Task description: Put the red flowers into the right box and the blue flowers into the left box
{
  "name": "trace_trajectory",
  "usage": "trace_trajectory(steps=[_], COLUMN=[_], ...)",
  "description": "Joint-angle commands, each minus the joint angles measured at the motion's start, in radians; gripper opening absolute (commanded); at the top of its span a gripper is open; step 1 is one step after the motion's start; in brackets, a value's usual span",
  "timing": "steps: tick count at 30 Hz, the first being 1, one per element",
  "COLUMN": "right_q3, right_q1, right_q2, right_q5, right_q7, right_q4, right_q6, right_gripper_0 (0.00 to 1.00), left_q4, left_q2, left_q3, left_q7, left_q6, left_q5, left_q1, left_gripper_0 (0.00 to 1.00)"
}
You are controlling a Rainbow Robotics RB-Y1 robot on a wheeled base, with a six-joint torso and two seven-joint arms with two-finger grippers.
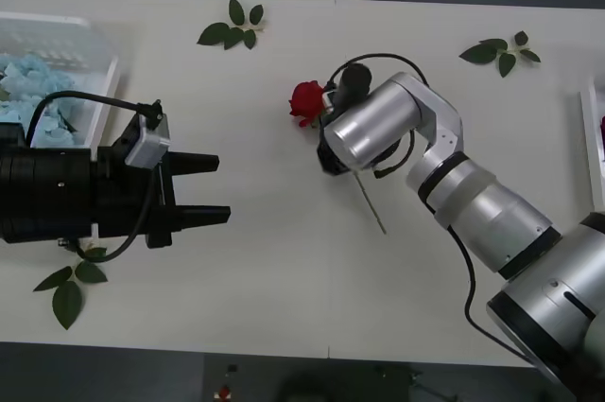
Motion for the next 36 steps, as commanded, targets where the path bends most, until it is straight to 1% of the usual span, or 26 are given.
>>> trace_trajectory(steps=[1, 3, 7, 11, 15, 19, 23, 27, 30, 31, 33, 36], right_q3=[-0.011, -0.016, -0.06, -0.112, -0.14, -0.135, -0.12, -0.114, -0.082, -0.072, -0.043, -0.01], right_q1=[-0.061, -0.072, -0.072, -0.072, -0.07, -0.069, -0.069, -0.069, -0.07, -0.07, -0.07, -0.072], right_q2=[-0.14, -0.215, -0.413, -0.62, -0.798, -0.921, -0.979, -0.98, -0.98, -0.982, -0.983, -0.982], right_q5=[-0.143, -0.209, -0.369, -0.462, -0.536, -0.557, -0.493, -0.453, -0.401, -0.393, -0.392, -0.404], right_q7=[-0.171, -0.224, -0.28, -0.274, -0.257, -0.23, -0.081, 0.014, 0.089, 0.102, 0.141, 0.151], right_q4=[-0.171, -0.234, -0.38, -0.479, -0.485, -0.41, -0.288, -0.143, -0.008, 0.015, 0.107, 0.214], right_q6=[0.098, 0.138, 0.201, 0.342, 0.437, 0.445, 0.418, 0.333, 0.212, 0.183, 0.085, -0.006], right_gripper_0=[0.0, 0.0, 0.0, 0.0, 0.0, 0.0, 0.0, 0.0, 0.0, 0.0, 0.0, 0.0], left_q4=[-0.015, -0.022, -0.029, -0.029, -0.029, -0.029, -0.029, -0.029, -0.029, -0.029, -0.029, -0.029], left_q2=[0.002, 0.0, -0.017, -0.024, -0.024, -0.024, -0.024, -0.024, -0.024, -0.024, -0.024, -0.024], left_q3=[0.018, 0.017, 0.015, 0.014, 0.014, 0.014, 0.014, 0.014, 0.014, 0.014, 0.014, 0.014], left_q7=[-0.005, -0.005, -0.005, -0.005, -0.005, -0.005, -0.005, -0.005, -0.005, -0.005, -0.005, -0.005], left_q6=[0.009, 0.009, 0.01, 0.01, 0.01, 0.01, 0.01, 0.01, 0.01, 0.01, 0.01, 0.01], left_q5=[0.006, 0.016, 0.046, 0.049, 0.049, 0.049, 0.049, 0.049, 0.049, 0.049, 0.049, 0.049], left_q1=[-0.001, -0.004, -0.007, -0.007, -0.007, -0.007, -0.007, -0.007, -0.007, -0.007, -0.007, -0.007], left_gripper_0=[0.67, 0.68, 0.67, 0.67, 0.68, 0.68, 0.68, 0.68, 0.68, 0.68, 0.67, 0.68])
